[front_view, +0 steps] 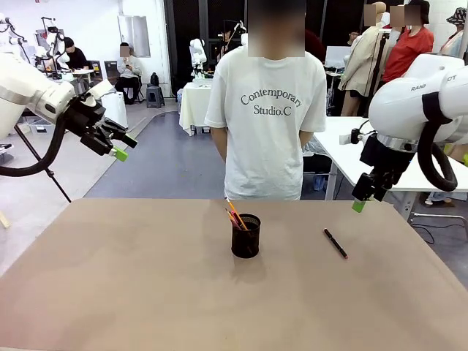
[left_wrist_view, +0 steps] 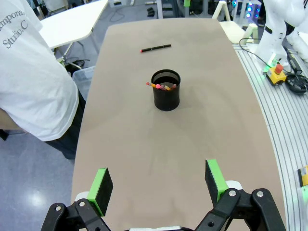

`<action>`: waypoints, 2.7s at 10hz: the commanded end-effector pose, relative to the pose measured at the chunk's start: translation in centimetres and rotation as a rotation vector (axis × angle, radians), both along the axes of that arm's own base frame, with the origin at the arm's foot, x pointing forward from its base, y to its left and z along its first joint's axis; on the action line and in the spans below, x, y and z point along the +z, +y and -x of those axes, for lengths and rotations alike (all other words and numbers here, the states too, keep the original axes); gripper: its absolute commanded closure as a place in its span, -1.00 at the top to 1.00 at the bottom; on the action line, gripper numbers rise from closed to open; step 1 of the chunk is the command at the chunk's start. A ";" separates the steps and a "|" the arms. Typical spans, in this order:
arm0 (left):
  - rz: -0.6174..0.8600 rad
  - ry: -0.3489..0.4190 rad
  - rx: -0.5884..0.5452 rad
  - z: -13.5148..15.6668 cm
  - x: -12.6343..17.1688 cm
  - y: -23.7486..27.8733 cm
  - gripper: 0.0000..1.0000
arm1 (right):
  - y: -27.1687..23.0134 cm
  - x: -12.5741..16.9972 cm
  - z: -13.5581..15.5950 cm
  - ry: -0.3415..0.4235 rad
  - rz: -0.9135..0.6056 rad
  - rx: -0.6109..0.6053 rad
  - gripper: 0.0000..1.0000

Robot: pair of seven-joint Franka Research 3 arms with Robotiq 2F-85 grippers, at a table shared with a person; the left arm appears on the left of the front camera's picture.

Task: Place the pens into the pen holder.
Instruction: Pick up a writing instrument from the table and place it into the Pen holder.

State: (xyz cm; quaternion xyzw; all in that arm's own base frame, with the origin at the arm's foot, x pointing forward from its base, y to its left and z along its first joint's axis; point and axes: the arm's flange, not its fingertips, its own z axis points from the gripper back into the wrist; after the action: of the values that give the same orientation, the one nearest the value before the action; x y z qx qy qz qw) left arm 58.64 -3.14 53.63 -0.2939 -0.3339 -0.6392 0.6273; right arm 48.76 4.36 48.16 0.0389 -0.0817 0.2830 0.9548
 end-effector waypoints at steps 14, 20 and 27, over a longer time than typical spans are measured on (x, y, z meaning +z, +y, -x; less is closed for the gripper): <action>0.002 -0.002 0.005 0.0 0.1 0.1 1.00 | 10.2 -14.0 -4.2 -0.003 0.202 -0.216 1.00; 0.002 -0.002 0.005 0.0 0.1 0.1 1.00 | 6.2 -13.0 -8.8 0.229 -0.029 -0.364 1.00; 0.002 -0.002 0.005 0.0 0.1 0.1 1.00 | 7.4 -15.1 -12.7 0.229 0.097 -0.455 1.00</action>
State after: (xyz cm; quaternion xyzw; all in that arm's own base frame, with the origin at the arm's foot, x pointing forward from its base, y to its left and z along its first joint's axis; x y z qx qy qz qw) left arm 58.70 -3.14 53.67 -0.2935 -0.3342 -0.6394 0.6271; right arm 59.21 10.91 33.03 0.0101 0.0225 0.0835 0.9962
